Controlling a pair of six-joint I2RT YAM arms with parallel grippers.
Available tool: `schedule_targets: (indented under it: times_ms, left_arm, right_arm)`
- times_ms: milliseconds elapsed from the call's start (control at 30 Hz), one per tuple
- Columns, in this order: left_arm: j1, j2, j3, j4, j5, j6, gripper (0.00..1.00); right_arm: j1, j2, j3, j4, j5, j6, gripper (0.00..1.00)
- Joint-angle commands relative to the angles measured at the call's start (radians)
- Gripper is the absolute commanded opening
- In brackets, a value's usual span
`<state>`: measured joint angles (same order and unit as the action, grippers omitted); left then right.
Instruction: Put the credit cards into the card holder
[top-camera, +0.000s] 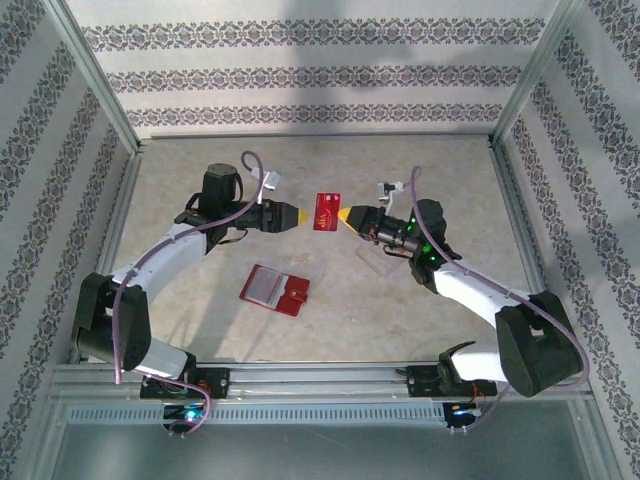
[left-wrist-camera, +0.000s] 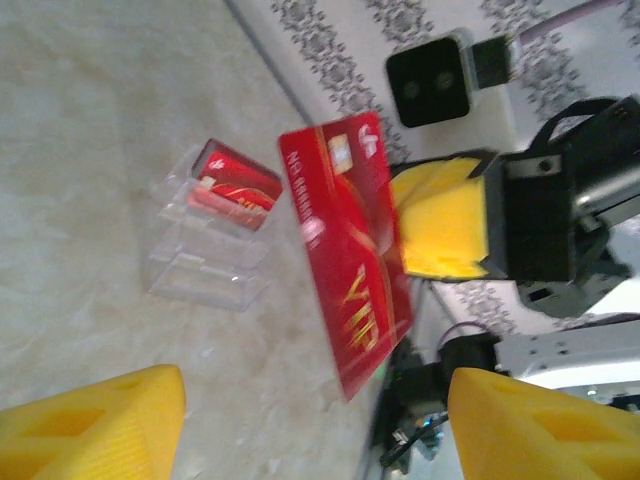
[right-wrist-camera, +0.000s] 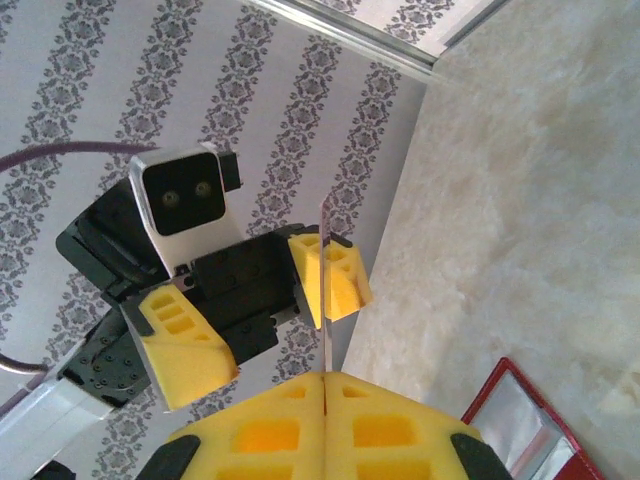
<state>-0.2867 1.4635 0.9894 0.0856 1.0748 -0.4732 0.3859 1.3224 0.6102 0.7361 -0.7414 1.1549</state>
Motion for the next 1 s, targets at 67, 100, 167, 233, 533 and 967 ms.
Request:
schedule_targets:
  times_ms: [67, 100, 167, 233, 533, 967]
  left_arm:
    - [0.010, 0.016, -0.031, 0.209, 0.060, -0.142, 0.69]
    - [0.008, 0.017, -0.036, 0.218, 0.057, -0.143, 0.69]
    - [0.006, 0.017, -0.044, 0.229, 0.055, -0.137, 0.69]
    - [0.005, 0.015, -0.040, 0.201, 0.051, -0.125, 0.68]
    - [0.004, 0.013, -0.037, 0.188, 0.056, -0.119, 0.13]
    - [0.004, 0.020, -0.077, 0.299, 0.079, -0.180, 0.00]
  right_arm:
    - [0.050, 0.049, 0.043, 0.111, -0.001, 0.027, 0.00]
    - [0.058, 0.056, 0.053, 0.111, -0.007, 0.023, 0.00]
    - [0.067, 0.072, 0.064, 0.111, -0.010, 0.019, 0.00]
    - [0.070, 0.081, 0.069, 0.118, -0.007, 0.031, 0.00]
    - [0.078, 0.116, 0.084, 0.155, -0.010, 0.035, 0.00]
    - [0.064, 0.148, 0.069, 0.175, -0.056, 0.006, 0.31]
